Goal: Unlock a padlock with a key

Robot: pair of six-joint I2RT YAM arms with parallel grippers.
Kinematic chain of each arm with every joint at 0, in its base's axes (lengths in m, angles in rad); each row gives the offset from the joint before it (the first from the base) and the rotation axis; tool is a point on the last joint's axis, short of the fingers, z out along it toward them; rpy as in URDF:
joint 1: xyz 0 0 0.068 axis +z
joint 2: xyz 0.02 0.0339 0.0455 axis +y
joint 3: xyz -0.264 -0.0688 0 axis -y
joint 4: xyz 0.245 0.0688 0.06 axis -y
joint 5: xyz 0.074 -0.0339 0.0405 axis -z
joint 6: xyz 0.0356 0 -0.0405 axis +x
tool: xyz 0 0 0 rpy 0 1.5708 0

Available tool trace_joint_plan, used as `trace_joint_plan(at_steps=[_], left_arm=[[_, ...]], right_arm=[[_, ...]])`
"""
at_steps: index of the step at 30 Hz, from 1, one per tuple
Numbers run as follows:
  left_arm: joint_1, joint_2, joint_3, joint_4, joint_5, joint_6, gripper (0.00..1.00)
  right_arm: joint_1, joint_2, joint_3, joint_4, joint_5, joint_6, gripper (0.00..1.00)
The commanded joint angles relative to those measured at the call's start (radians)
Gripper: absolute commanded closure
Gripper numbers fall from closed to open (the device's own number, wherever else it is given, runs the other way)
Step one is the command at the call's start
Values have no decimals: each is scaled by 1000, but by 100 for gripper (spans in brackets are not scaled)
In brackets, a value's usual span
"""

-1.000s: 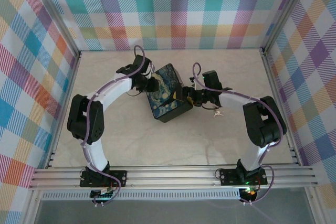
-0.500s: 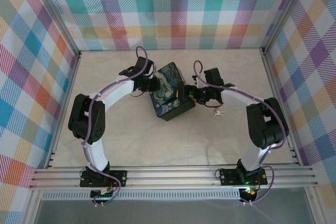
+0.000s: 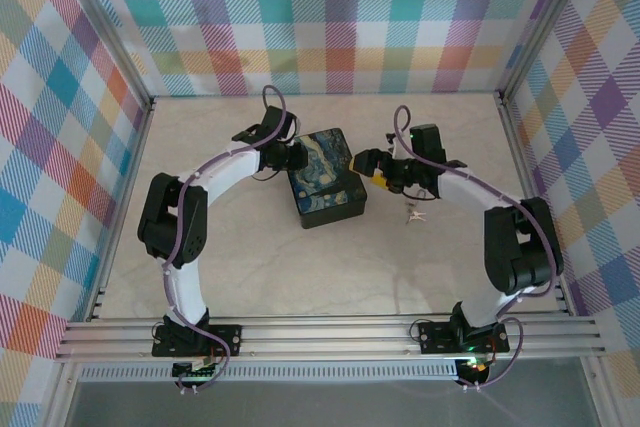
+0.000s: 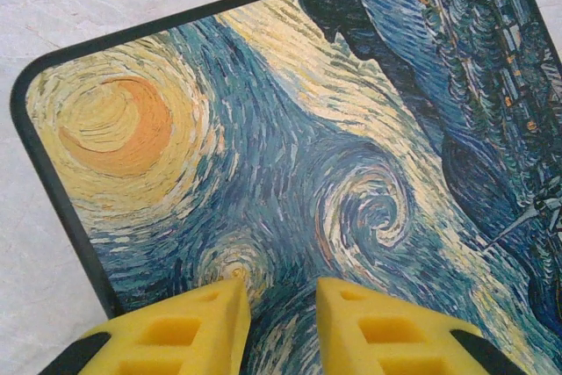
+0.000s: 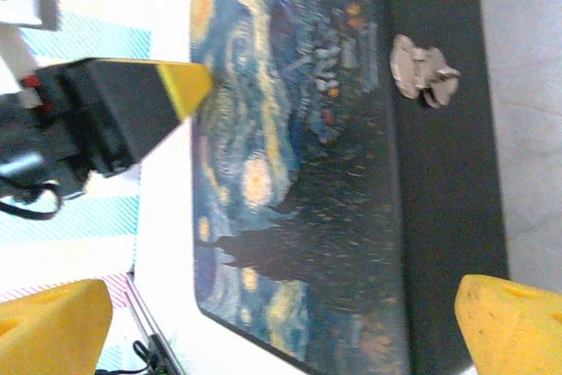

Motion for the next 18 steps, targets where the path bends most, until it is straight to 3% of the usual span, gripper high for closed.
trace_joint_plan(at_steps=[1,12,18], left_arm=[[10,70,6,-124,-30,9,72],[17,-5,113,-187,1,20,70],[65,-104,104,-163,18,20,66]], right_arm=[[0,-30,1,12,-15,21,0],[-2,-115,27,-174,130,-157,0],[-50,-164,37,-235,221,-213,0]])
